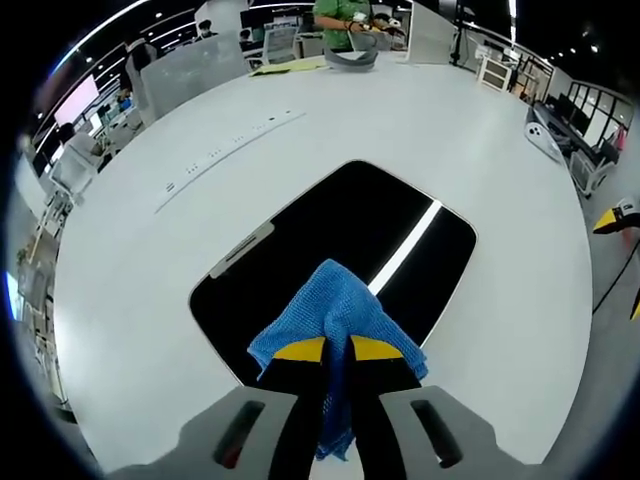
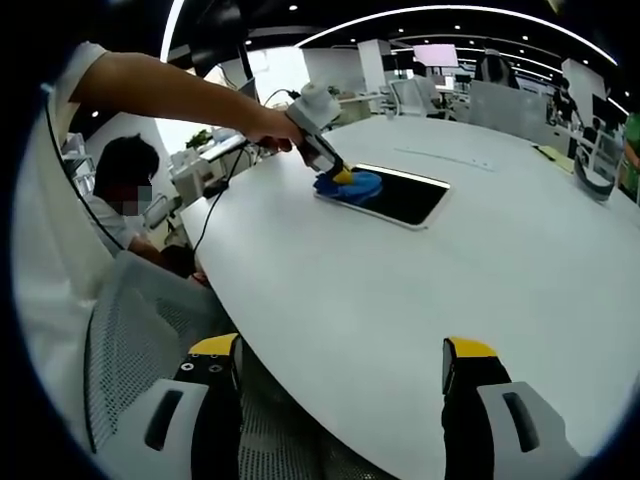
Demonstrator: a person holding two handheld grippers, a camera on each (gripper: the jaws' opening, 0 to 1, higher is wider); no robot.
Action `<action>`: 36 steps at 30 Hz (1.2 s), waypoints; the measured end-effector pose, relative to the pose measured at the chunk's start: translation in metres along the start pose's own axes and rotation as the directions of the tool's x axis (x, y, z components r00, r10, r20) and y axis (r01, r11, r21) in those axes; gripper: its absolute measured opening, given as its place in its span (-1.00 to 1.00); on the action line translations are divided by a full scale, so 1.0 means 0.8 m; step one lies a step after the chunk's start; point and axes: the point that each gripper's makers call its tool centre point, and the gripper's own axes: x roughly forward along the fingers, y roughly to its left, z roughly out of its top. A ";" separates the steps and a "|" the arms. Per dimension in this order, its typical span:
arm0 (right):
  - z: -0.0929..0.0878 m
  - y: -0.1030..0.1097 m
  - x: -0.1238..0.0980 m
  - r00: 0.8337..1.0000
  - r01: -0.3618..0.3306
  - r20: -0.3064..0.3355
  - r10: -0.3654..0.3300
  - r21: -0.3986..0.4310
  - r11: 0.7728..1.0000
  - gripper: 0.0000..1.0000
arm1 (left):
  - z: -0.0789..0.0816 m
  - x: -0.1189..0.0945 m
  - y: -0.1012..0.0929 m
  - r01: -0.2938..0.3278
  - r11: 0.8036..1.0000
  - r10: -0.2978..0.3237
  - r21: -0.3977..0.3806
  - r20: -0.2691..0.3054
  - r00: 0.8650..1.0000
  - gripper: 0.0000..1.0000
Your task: Wipe the mirror surface with the cleaning cloth until all visible marks leave the cleaned area.
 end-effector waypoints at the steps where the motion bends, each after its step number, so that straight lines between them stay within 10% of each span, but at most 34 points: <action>1: 0.000 0.000 0.000 1.000 0.000 -0.001 0.000 -0.001 1.000 0.62 | 0.000 0.000 0.000 -0.001 1.000 0.001 0.001 0.001 1.000 -0.88; 36: 0.005 0.003 0.006 1.000 0.007 -0.010 -0.007 0.000 1.000 0.61 | -0.014 -0.009 0.025 -0.019 1.000 0.019 0.017 -0.013 1.000 -0.87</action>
